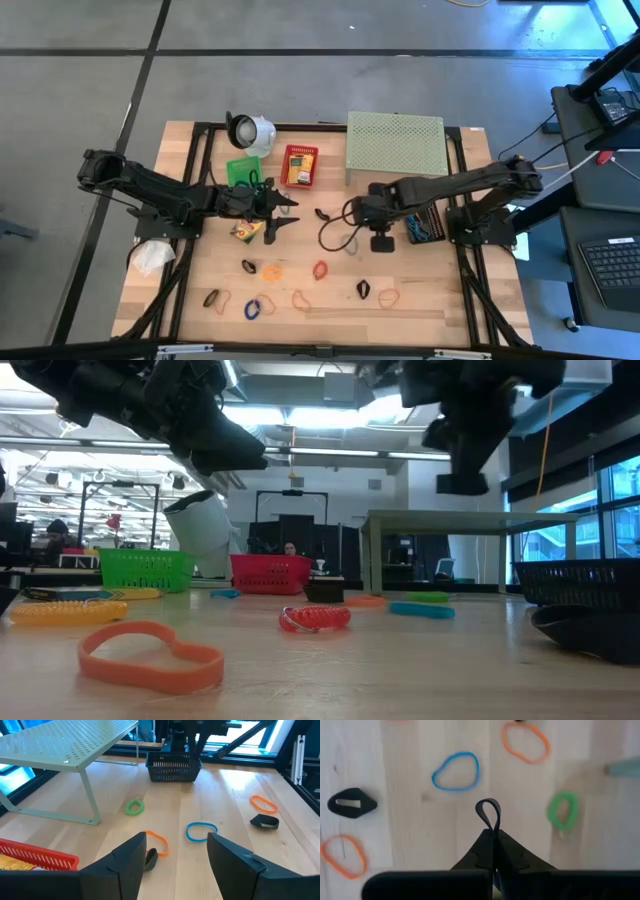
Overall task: Pick & Place Office Desk Supplies
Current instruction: Put the black rubber band into the black basket
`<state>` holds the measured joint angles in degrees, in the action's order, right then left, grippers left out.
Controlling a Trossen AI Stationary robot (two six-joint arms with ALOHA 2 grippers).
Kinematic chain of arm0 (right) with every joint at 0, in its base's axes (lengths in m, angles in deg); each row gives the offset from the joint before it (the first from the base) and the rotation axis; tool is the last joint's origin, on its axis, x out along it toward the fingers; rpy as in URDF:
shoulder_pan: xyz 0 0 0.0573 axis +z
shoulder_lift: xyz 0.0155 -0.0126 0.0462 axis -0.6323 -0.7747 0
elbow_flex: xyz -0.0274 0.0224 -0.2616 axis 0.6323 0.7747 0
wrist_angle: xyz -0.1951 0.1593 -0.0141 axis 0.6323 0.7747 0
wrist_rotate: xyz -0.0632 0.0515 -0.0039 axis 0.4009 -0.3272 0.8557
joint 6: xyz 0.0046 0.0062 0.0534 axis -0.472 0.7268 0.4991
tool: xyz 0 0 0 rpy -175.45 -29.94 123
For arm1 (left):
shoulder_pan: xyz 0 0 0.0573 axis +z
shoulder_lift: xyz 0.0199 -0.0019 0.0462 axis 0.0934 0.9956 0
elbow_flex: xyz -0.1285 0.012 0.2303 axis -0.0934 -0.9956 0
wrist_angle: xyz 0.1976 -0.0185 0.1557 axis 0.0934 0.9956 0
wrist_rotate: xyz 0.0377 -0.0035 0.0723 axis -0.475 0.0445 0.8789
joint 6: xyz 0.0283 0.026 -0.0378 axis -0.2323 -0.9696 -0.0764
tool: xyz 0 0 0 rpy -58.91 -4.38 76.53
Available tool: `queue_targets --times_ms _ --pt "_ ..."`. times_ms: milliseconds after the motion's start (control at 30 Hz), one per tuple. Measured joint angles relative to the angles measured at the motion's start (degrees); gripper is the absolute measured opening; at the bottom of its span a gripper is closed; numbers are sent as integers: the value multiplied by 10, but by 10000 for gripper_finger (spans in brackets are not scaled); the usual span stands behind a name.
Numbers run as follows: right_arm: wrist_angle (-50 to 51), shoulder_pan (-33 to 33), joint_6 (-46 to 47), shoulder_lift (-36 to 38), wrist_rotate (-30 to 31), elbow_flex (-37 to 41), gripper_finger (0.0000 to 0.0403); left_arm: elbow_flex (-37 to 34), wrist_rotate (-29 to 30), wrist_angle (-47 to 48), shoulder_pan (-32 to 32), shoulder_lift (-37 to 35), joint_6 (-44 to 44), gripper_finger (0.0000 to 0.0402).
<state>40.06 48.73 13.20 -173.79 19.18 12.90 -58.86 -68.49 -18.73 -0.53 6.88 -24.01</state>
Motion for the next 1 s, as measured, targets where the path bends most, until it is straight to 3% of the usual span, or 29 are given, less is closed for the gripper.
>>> queue_targets --times_ms 167,700,1000 --pt "22 1 23 44 -3 36 2 0 0 0 0 0 0 203" --pt "11 1 213 238 -53 267 2 0 0 0 -2 0 0 203" --pt "-13 1 293 269 -69 347 2 0 0 -1 -2 0 0 203"
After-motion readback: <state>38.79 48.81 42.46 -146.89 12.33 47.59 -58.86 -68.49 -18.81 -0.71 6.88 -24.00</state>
